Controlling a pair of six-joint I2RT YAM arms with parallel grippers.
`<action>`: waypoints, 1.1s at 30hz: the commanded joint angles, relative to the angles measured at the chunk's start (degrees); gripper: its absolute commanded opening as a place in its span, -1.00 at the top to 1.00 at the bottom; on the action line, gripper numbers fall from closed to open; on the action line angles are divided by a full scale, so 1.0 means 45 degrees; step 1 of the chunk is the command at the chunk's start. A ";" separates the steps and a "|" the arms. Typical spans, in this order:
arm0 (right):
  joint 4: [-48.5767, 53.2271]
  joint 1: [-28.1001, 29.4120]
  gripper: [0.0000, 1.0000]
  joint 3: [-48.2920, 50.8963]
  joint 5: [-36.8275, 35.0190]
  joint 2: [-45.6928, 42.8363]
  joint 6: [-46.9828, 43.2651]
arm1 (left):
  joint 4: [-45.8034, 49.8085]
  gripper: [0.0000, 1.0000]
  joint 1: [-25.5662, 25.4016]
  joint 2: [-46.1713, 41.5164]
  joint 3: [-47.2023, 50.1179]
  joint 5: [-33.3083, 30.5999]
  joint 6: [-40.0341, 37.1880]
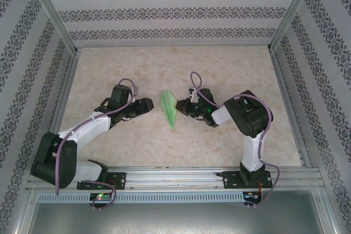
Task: Fold a paper plane with a square sheet of paper (fold left side to right side)
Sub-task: Turn over the paper plane at the center of the table, then press the paper plane at the center of the table.
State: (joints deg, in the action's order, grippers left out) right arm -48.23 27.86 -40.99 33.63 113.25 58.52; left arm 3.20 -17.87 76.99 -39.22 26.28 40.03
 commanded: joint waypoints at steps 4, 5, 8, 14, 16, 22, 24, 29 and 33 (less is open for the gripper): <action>0.0170 -0.0080 1.00 0.0067 -0.0307 -0.0226 -0.0524 | -0.0867 -0.27 0.0181 0.1948 -0.1171 0.2119 0.0339; 0.0165 -0.0059 1.00 0.0056 -0.0305 -0.0226 -0.0506 | -0.1009 -0.27 0.0181 0.2278 -0.1301 0.2381 0.0406; 0.0151 -0.0050 1.00 0.0028 -0.0279 -0.0207 -0.0486 | -0.1546 -0.26 0.0150 0.3220 -0.1623 0.3090 0.0695; 0.0285 0.0000 1.00 -0.0060 -0.0266 -0.0207 -0.0541 | -0.2255 -0.24 0.0053 0.4671 -0.2195 0.3807 0.1117; 0.0364 0.0016 1.00 -0.0090 -0.0285 -0.0187 -0.0582 | -0.2414 -0.23 0.0003 0.5132 -0.2408 0.4005 0.1138; 0.0662 0.0016 0.90 -0.0075 -0.0455 -0.0297 -0.0708 | -0.2031 0.09 -0.0071 0.6219 -0.2961 0.3889 0.0797; 0.0817 0.0011 0.84 -0.0022 -0.0591 -0.0416 -0.0792 | -0.1837 0.21 -0.0067 0.6501 -0.3098 0.3800 0.0637; 0.1839 -0.0077 0.55 0.0106 -0.1087 -0.1010 -0.1263 | -0.2417 0.27 -0.0071 0.6700 -0.3082 0.3956 0.0976; 0.3268 -0.0172 0.33 0.0067 -0.1435 -0.1716 -0.1970 | -0.2641 0.27 -0.0070 0.6768 -0.3121 0.4147 0.1156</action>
State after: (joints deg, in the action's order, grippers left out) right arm -38.57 27.83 -40.95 29.34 108.33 53.45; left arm -6.07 -17.93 106.48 -52.16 43.40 44.18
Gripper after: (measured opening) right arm 0.328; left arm 0.367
